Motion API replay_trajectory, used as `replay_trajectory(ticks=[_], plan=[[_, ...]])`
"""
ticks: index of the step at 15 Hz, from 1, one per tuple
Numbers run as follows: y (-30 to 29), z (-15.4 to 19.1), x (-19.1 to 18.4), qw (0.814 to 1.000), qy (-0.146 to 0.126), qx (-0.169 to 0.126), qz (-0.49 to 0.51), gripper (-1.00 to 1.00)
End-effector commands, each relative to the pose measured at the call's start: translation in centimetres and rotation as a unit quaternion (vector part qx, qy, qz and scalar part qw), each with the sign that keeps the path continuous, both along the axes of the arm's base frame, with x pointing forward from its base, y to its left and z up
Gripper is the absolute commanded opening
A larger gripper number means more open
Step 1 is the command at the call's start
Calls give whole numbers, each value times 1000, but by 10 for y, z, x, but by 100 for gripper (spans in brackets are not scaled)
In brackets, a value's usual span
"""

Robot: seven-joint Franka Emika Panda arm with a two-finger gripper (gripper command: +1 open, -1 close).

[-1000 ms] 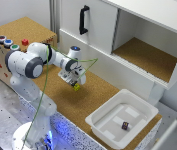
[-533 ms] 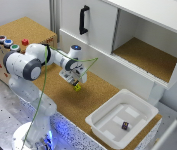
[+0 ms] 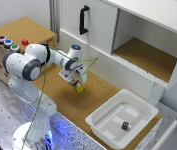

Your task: Go push the yellow block to the right

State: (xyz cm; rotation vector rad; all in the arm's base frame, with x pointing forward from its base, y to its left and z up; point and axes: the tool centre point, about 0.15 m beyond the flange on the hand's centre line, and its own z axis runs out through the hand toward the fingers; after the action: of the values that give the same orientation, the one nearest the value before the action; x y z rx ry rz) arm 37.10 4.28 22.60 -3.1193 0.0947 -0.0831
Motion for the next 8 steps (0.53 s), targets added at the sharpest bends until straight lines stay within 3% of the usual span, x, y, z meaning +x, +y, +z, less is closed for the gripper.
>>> replay_trajectory(ticks=[1,7,8], plan=[[0,4,-9,1000,-5,23,8,100],[0,4,-9,1000,-5,23,8,100],[0,0,0,1000,0,0,0,100]])
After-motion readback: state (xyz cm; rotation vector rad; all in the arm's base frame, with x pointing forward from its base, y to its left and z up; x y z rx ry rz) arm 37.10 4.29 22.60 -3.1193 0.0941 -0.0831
